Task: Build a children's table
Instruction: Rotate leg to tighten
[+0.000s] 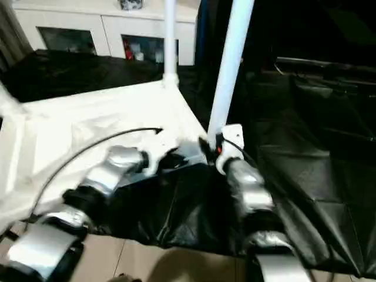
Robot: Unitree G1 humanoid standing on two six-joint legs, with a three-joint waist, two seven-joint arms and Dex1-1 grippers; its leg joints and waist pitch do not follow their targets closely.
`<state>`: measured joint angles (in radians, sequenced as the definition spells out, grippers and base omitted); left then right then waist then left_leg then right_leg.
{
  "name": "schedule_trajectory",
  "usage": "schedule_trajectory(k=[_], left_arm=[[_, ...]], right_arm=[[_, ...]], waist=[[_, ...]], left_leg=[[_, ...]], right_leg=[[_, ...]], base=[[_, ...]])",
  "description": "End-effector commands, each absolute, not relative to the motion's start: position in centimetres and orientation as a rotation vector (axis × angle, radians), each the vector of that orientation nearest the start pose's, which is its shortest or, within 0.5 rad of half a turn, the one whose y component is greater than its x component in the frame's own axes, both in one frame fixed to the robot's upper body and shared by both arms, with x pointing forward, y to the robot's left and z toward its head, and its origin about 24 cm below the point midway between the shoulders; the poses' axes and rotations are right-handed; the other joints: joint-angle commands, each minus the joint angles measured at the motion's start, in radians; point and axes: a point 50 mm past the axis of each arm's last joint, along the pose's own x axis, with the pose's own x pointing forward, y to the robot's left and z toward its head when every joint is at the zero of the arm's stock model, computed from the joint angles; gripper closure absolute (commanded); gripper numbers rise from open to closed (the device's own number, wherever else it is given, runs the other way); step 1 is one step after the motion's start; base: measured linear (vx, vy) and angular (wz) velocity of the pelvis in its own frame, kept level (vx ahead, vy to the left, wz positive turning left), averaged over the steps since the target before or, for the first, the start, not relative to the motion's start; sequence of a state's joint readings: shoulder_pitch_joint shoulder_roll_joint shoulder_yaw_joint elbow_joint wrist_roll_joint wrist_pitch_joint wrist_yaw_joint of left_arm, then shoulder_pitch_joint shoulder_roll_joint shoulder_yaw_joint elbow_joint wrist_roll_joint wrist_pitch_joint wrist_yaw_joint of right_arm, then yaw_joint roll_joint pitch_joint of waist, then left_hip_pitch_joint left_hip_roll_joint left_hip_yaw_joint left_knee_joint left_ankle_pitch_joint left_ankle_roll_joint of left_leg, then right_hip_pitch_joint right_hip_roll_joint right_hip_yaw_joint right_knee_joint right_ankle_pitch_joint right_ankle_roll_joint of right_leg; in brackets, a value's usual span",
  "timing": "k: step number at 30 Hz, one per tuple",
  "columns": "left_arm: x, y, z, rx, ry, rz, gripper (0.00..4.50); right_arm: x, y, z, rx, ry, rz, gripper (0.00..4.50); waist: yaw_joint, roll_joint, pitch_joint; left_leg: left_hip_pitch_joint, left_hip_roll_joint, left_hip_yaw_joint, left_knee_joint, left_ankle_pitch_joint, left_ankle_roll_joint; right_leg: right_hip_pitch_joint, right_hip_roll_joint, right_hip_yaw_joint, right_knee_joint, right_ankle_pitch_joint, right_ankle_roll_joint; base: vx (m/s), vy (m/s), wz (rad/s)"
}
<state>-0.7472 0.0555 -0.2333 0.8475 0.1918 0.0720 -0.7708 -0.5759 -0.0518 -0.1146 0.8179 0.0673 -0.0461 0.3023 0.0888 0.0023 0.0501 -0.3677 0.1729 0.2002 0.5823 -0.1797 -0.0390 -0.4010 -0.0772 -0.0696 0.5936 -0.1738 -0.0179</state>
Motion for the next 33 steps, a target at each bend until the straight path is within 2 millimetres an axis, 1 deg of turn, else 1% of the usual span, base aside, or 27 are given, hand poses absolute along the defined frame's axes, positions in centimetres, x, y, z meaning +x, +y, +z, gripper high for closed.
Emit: schedule_trajectory(k=[1, 3, 4, 7, 8, 9, 10, 11, 12, 13, 14, 15, 16, 17, 18, 19, 20, 21, 22, 23, 24, 25, 27, 28, 31, 32, 33], left_arm=[[33.7, 2.2, 6.2, 0.398, 0.230, -1.128, 4.50], [33.7, 2.5, 6.2, 0.403, 0.229, -1.140, 4.50], [33.7, 2.5, 6.2, 0.403, 0.229, -1.140, 4.50], [33.6, 3.5, 6.3, 0.407, 0.226, -1.203, 4.50], [33.5, 4.1, 6.4, 0.401, 0.227, -1.246, 4.50], [33.4, 4.2, 6.4, 0.399, 0.227, -1.258, 4.50], [33.2, 4.6, 6.5, 0.393, 0.231, -1.296, 4.50], [33.1, 5.0, 6.6, 0.389, 0.235, -1.331, 4.50], [33.1, 5.0, 6.6, 0.389, 0.235, -1.331, 4.50], [33.0, 5.2, 6.6, 0.393, 0.237, -1.343, 4.50], [33.0, 5.7, 6.6, 0.399, 0.245, -1.359, 4.50], [33.0, 6.1, 6.7, 0.405, 0.251, -1.370, 4.50], [33.0, 6.1, 6.7, 0.405, 0.251, -1.370, 4.50], [33.1, 6.8, 6.8, 0.409, 0.264, -1.391, 4.50], [33.1, 6.8, 6.8, 0.409, 0.264, -1.391, 4.50], [33.0, 7.0, 6.9, 0.409, 0.270, -1.407, 4.50], [33.0, 7.0, 6.9, 0.409, 0.270, -1.407, 4.50], [32.9, 7.3, 6.9, 0.407, 0.279, -1.430, 4.50], [32.8, 7.5, 6.9, 0.406, 0.285, -1.447, 4.50], [32.6, 7.8, 7.0, 0.404, 0.299, -1.482, 4.50], [32.5, 7.9, 7.0, 0.403, 0.302, -1.488, 4.50], [32.4, 8.3, 7.0, 0.406, 0.311, -1.506, 4.50], [32.4, 8.5, 7.0, 0.409, 0.314, -1.510, 4.50], [32.4, 8.7, 7.1, 0.413, 0.318, -1.517, 4.50], [32.4, 9.3, 7.1, 0.418, 0.330, -1.535, 4.50], [32.4, 9.4, 7.1, 0.420, 0.333, -1.537, 4.50], [32.3, 9.5, 7.1, 0.422, 0.337, -1.539, 4.50]], right_arm=[[33.1, -8.1, 1.2, 0.103, 0.282, 0.547, 1.20], [33.1, -8.2, 1.3, 0.083, 0.278, 0.557, 0.81], [33.1, -8.2, 1.3, 0.083, 0.278, 0.557, 0.78], [33.2, -8.6, 1.7, 0.041, 0.258, 0.660, 0.78], [33.0, -8.8, 2.0, 0.024, 0.247, 0.753, 0.78], [32.9, -8.8, 2.1, 0.021, 0.245, 0.775, 0.78], [32.6, -8.9, 2.3, 0.020, 0.240, 0.852, 0.78], [32.3, -9.0, 2.5, 0.019, 0.234, 0.929, 0.78], [32.3, -9.0, 2.5, 0.019, 0.234, 0.929, 0.78], [32.0, -9.1, 2.6, 0.017, 0.236, 0.978, 0.78], [31.5, -9.4, 2.8, 0.012, 0.238, 1.052, 0.78], [31.1, -9.5, 2.8, 0.012, 0.243, 1.112, 0.78], [31.1, -9.5, 2.8, 0.012, 0.243, 1.112, 0.78], [29.9, -10.0, 3.0, 0.011, 0.266, 1.251, 0.78], [29.9, -10.0, 3.0, 0.011, 0.266, 1.251, 0.78], [29.3, -10.3, 3.0, 0.008, 0.281, 1.314, 0.78], [29.3, -10.3, 3.0, 0.008, 0.281, 1.314, 0.78], [28.7, -10.5, 2.9, -0.002, 0.296, 1.377, 0.78], [28.2, -10.6, 2.9, -0.004, 0.309, 1.417, 0.95], [27.6, -11.0, 2.9, -0.003, 0.340, 1.482, 0.95], [27.5, -11.0, 2.8, -0.003, 0.345, 1.492, 1.11], [27.1, -11.2, 2.9, -0.006, 0.366, 1.532, 1.13], [27.0, -11.3, 2.9, -0.008, 0.377, 1.546, 1.22], [26.8, -11.4, 2.9, -0.009, 0.392, 1.566, 1.45], [26.4, -11.5, 3.1, -0.017, 0.403, 1.586, 1.53], [26.4, -11.5, 3.1, -0.016, 0.404, 1.587, 1.72], [26.3, -11.5, 3.1, -0.016, 0.405, 1.588, 1.72]], waist=[[-0.001, -0.009, -0.062], [-0.001, -0.007, -0.062], [-0.001, -0.008, -0.062], [-0.003, -0.009, -0.063], [-0.004, -0.010, -0.063], [-0.005, -0.010, -0.063], [-0.006, -0.009, -0.062], [-0.003, -0.009, -0.062], [0.000, -0.009, -0.062], [-0.001, -0.009, -0.062], [0.005, -0.007, -0.060], [0.008, -0.007, -0.059], [0.008, -0.007, -0.059], [0.012, -0.008, -0.059], [0.015, -0.009, -0.060], [0.015, -0.012, -0.058], [0.020, -0.011, -0.059], [0.021, -0.011, -0.056], [0.028, -0.012, -0.057], [0.029, -0.012, -0.057], [0.032, -0.012, -0.058], [0.033, -0.011, -0.057], [0.033, -0.010, -0.057], [0.037, -0.010, -0.057], [0.042, -0.011, -0.058], [0.043, -0.010, -0.058], [0.043, -0.010, -0.058]], left_leg=[[0.013, 0.062, -0.031, -0.070, -0.218, 0.054], [0.013, 0.062, -0.031, -0.070, -0.219, 0.056], [0.013, 0.062, -0.031, -0.070, -0.218, 0.057], [0.010, 0.061, -0.031, -0.069, -0.212, 0.064], [0.009, 0.061, -0.031, -0.068, -0.205, 0.070], [0.009, 0.060, -0.030, -0.067, -0.203, 0.074], [0.007, 0.061, -0.030, -0.066, -0.195, 0.080], [0.009, 0.062, -0.029, -0.065, -0.193, 0.088], [0.008, 0.064, -0.027, -0.064, -0.188, 0.093], [0.008, 0.066, -0.026, -0.066, -0.183, 0.095], [0.012, 0.068, -0.026, -0.066, -0.193, 0.095], [0.012, 0.069, -0.025, -0.066, -0.202, 0.093], [0.012, 0.069, -0.025, -0.066, -0.202, 0.093], [0.012, 0.069, -0.027, -0.068, -0.211, 0.087], [0.013, 0.071, -0.027, -0.067, -0.216, 0.088], [0.012, 0.073, -0.026, -0.069, -0.225, 0.084], [0.015, 0.072, -0.027, -0.068, -0.227, 0.077], [0.014, 0.071, -0.027, -0.070, -0.231, 0.074], [0.016, 0.072, -0.027, -0.069, -0.237, 0.071], [0.014, 0.073, -0.028, -0.070, -0.235, 0.069], [0.016, 0.073, -0.028, -0.070, -0.232, 0.069], [0.014, 0.073, -0.028, -0.070, -0.230, 0.069], [0.015, 0.074, -0.029, -0.071, -0.236, 0.063], [0.017, 0.073, -0.029, -0.071, -0.236, 0.060], [0.017, 0.073, -0.030, -0.072, -0.231, 0.054], [0.016, 0.073, -0.030, -0.072, -0.231, 0.052], [0.016, 0.073, -0.029, -0.072, -0.231, 0.051]], right_leg=[[0.047, -0.087, 0.050, -0.076, -0.236, -0.212], [0.047, -0.088, 0.051, -0.076, -0.239, -0.213], [0.047, -0.087, 0.051, -0.075, -0.237, -0.213], [0.050, -0.088, 0.050, -0.074, -0.224, -0.216], [0.052, -0.087, 0.050, -0.072, -0.214, -0.221], [0.052, -0.087, 0.050, -0.072, -0.210, -0.224], [0.053, -0.088, 0.050, -0.070, -0.200, -0.231], [0.055, -0.087, 0.049, -0.071, -0.196, -0.236], [0.055, -0.086, 0.049, -0.069, -0.188, -0.237], [0.052, -0.083, 0.048, -0.067, -0.183, -0.242], [0.050, -0.082, 0.047, -0.069, -0.197, -0.241], [0.049, -0.083, 0.048, -0.069, -0.207, -0.239], [0.049, -0.083, 0.048, -0.069, -0.207, -0.239], [0.051, -0.083, 0.047, -0.070, -0.224, -0.235], [0.051, -0.083, 0.048, -0.070, -0.228, -0.233], [0.047, -0.086, 0.049, -0.071, -0.244, -0.234], [0.046, -0.087, 0.049, -0.072, -0.260, -0.229], [0.045, -0.087, 0.049, -0.074, -0.274, -0.225], [0.046, -0.089, 0.050, -0.076, -0.296, -0.215], [0.045, -0.089, 0.051, -0.076, -0.302, -0.212], [0.045, -0.090, 0.050, -0.077, -0.302, -0.210], [0.043, -0.089, 0.051, -0.075, -0.300, -0.211], [0.042, -0.089, 0.051, -0.076, -0.305, -0.210], [0.042, -0.089, 0.051, -0.078, -0.310, -0.206], [0.042, -0.090, 0.051, -0.076, -0.312, -0.201], [0.041, -0.091, 0.051, -0.076, -0.311, -0.202], [0.041, -0.091, 0.051, -0.076, -0.309, -0.203]], base=[[0.000, 0.000, 0.00], [0.000, 0.000, 0.00], [0.000, 0.000, 0.00], [0.000, 0.000, 0.00], [0.000, 0.000, 0.00], [0.000, 0.000, 0.00], [0.000, 0.000, 0.00], [0.000, 0.000, 0.00], [0.000, 0.000, 0.00], [0.000, 0.000, 0.00], [0.000, 0.000, 0.00], [0.000, 0.000, 0.00], [0.000, 0.000, 0.00], [0.000, 0.000, 0.00], [0.000, 0.000, 0.00], [0.000, 0.000, 0.00], [0.000, 0.000, 0.00], [0.000, 0.000, 0.00], [0.000, 0.000, 0.00], [0.000, 0.000, 0.00], [0.000, 0.000, 0.00], [0.000, 0.000, 0.00], [0.000, 0.000, 0.00], [0.000, 0.000, 0.00], [0.000, 0.000, 0.00], [0.000, 0.000, 0.00], [0.000, 0.000, 0.00]])
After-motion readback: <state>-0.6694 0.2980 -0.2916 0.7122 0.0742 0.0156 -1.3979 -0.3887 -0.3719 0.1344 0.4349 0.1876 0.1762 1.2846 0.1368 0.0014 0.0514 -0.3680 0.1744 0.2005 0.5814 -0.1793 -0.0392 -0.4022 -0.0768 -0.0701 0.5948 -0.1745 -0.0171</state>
